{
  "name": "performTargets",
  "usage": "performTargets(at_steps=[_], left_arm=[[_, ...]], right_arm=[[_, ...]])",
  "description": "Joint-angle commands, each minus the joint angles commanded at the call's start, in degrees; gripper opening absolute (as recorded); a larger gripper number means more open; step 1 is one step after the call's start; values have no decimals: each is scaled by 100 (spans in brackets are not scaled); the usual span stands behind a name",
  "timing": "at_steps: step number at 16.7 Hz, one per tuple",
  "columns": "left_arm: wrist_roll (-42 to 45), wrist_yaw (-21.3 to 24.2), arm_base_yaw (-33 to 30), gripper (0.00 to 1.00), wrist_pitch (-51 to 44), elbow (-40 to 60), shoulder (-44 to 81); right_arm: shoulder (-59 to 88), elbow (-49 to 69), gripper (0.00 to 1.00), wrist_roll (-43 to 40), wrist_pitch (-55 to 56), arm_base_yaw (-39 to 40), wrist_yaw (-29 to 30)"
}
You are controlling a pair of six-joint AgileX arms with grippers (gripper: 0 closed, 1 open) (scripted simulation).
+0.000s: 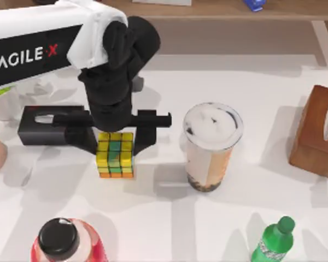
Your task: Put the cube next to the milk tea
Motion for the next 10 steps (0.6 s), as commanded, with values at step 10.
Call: performTargets(at_steps=[10], left_arm=[[11, -55, 121, 0, 38, -11, -42]], right_arm=[[0, 0, 100, 0, 0, 0, 0]])
